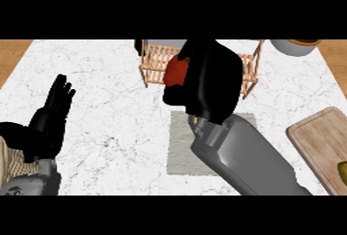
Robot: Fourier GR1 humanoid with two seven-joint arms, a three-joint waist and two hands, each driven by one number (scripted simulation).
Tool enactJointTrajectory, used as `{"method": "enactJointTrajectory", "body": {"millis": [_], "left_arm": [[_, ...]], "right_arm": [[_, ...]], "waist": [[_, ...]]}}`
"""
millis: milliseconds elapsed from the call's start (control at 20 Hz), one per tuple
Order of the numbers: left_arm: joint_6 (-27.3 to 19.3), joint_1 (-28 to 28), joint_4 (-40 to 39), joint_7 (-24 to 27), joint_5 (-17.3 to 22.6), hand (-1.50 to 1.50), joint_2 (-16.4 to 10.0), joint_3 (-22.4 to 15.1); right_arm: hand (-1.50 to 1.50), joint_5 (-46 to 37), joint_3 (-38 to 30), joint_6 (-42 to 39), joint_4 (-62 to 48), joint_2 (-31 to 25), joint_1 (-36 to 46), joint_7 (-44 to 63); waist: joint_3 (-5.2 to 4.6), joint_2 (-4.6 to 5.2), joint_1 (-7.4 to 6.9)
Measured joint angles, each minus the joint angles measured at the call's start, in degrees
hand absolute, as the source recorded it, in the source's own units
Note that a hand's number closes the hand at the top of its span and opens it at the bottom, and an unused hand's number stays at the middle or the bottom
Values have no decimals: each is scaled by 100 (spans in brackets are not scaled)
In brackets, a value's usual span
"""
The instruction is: Pick the bell pepper from the placemat and place it in the tiered shelf
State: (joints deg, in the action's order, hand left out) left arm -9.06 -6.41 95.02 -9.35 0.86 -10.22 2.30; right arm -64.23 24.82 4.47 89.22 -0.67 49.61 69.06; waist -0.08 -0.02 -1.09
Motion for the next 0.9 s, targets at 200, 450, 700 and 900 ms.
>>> {"method": "enactJointTrajectory", "body": {"millis": [200,450,700,900], "left_arm": [[21,40,74,-62,7,0,-2,-2],[68,50,142,-91,40,0,-48,68],[65,101,96,25,-10,0,31,26],[39,150,209,-20,-73,0,81,-28]], "right_arm": [[150,-50,-284,261,-454,11,96,-174],[150,-113,-695,815,-1147,25,110,-563],[150,-49,-1224,1540,-2065,32,378,-1059],[150,101,-1395,2165,-3018,43,671,-1358]], "waist": [[4,10,-17],[6,22,-13],[7,34,-22],[7,37,-42]]}}
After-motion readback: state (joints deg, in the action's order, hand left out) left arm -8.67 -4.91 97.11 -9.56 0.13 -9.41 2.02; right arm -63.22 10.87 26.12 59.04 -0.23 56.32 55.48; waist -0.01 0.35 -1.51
